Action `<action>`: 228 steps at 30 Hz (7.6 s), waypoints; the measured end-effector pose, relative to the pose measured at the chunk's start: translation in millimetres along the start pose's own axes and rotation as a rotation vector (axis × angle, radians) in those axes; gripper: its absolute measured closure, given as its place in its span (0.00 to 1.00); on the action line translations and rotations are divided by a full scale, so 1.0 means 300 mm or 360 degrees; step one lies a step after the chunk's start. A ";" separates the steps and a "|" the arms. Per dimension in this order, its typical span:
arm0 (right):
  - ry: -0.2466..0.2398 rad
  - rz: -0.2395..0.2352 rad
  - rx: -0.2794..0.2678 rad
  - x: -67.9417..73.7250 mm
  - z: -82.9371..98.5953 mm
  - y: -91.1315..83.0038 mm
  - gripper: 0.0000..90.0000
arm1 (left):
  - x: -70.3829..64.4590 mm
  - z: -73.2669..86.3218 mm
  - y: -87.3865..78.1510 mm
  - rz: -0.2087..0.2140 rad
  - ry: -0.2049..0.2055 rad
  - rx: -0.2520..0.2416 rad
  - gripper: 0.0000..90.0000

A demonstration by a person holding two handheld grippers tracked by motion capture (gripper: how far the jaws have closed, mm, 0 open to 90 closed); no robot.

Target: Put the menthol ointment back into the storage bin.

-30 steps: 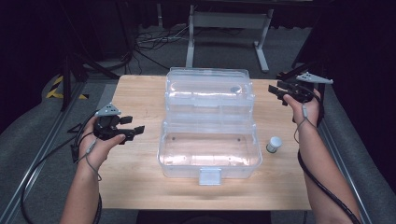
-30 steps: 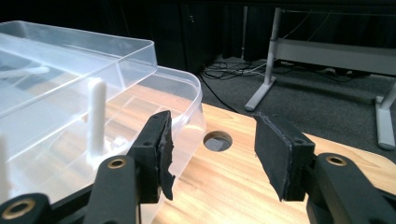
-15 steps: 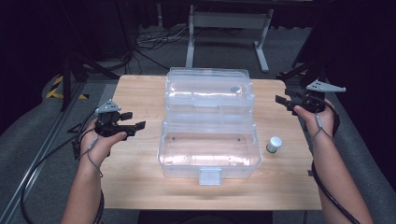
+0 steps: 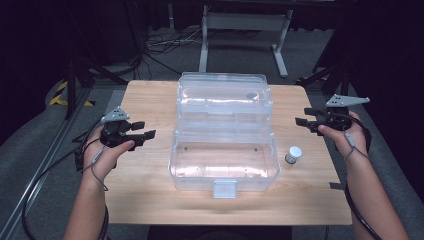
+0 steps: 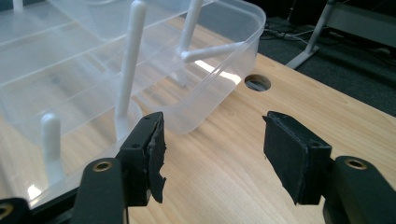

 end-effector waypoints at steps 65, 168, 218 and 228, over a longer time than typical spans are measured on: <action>-0.0191 -0.0353 0.0758 0.077 0.208 0.016 0.41 | -0.028 0.033 0.010 0.0055 0.0087 0.0167 0.41; -0.0380 -0.0555 0.0784 0.251 0.017 -0.042 0.56 | -0.039 0.051 0.022 0.0099 0.0097 0.0225 0.40; -0.0468 -0.0902 0.0777 0.514 0.036 0.063 0.56 | -0.034 0.055 0.023 0.0101 0.0104 0.0231 0.40; -0.0500 -0.0927 0.0792 0.527 0.076 0.087 0.56 | -0.034 0.057 0.021 0.0097 0.0088 0.0232 0.40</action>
Point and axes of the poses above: each handheld gripper's, and its own axes: y roughly forward along the jaws, z roughly out of its underside, x roughly to its left, the point moved 7 cm from there along y, roughly forward along the jaws, and after that the axes turned 15 degrees about -x, right-handed, at the moved point
